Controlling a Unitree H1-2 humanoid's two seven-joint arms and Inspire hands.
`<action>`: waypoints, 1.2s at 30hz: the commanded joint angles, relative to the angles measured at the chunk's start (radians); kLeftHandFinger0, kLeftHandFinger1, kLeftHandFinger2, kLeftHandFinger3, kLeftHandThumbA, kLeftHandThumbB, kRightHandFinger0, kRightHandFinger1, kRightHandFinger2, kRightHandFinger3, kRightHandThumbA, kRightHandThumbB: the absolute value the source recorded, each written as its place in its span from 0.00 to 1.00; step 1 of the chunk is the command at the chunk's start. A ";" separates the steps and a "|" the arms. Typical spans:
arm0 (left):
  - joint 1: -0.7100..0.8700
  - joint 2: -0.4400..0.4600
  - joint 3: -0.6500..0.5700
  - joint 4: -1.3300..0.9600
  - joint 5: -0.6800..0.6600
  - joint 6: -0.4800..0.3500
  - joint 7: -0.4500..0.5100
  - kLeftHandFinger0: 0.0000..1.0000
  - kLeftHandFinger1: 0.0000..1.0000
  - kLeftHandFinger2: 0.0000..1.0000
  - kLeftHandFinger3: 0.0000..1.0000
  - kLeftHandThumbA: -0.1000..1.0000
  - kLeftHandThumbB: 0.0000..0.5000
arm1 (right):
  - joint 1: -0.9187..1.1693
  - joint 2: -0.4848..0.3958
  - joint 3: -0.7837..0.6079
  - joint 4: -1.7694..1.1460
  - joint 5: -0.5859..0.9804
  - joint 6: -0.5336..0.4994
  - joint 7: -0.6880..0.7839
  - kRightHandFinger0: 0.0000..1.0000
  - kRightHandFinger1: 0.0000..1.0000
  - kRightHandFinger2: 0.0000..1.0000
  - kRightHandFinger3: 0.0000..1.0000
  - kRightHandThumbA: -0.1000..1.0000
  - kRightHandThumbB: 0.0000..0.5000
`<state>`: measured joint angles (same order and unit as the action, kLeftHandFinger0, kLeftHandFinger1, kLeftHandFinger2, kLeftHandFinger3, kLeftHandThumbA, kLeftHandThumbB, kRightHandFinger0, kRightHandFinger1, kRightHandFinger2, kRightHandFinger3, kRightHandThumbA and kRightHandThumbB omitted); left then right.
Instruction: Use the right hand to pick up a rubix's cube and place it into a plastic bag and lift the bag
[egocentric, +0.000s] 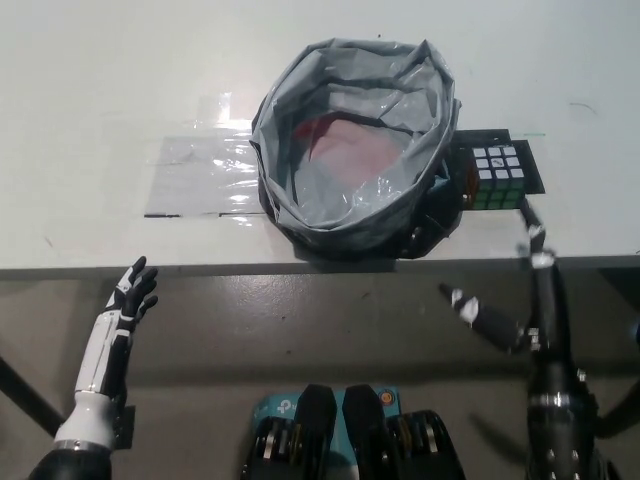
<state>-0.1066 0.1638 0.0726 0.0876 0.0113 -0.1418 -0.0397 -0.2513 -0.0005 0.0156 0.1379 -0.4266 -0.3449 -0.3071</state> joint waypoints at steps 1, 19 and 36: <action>-0.018 0.022 0.009 -0.023 -0.023 -0.067 -0.014 1.00 1.00 1.00 1.00 1.00 0.37 | -0.131 0.010 -0.043 -0.061 -0.121 -0.082 -0.171 1.00 1.00 1.00 1.00 1.00 0.67; -0.008 0.016 0.011 -0.027 -0.016 -0.074 -0.012 1.00 1.00 1.00 1.00 1.00 0.37 | -0.441 -0.006 -0.146 0.359 0.054 -0.012 -0.192 1.00 1.00 1.00 1.00 0.94 0.78; -0.010 0.014 0.013 -0.029 -0.022 -0.070 -0.013 1.00 1.00 1.00 1.00 1.00 0.39 | -0.542 -0.011 -0.151 0.624 0.126 0.022 -0.205 1.00 1.00 1.00 1.00 0.92 0.81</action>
<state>-0.1053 0.1646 0.0762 0.0838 0.0106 -0.1792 -0.0473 -0.7197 -0.0015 -0.1340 0.7441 -0.3285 -0.3239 -0.4765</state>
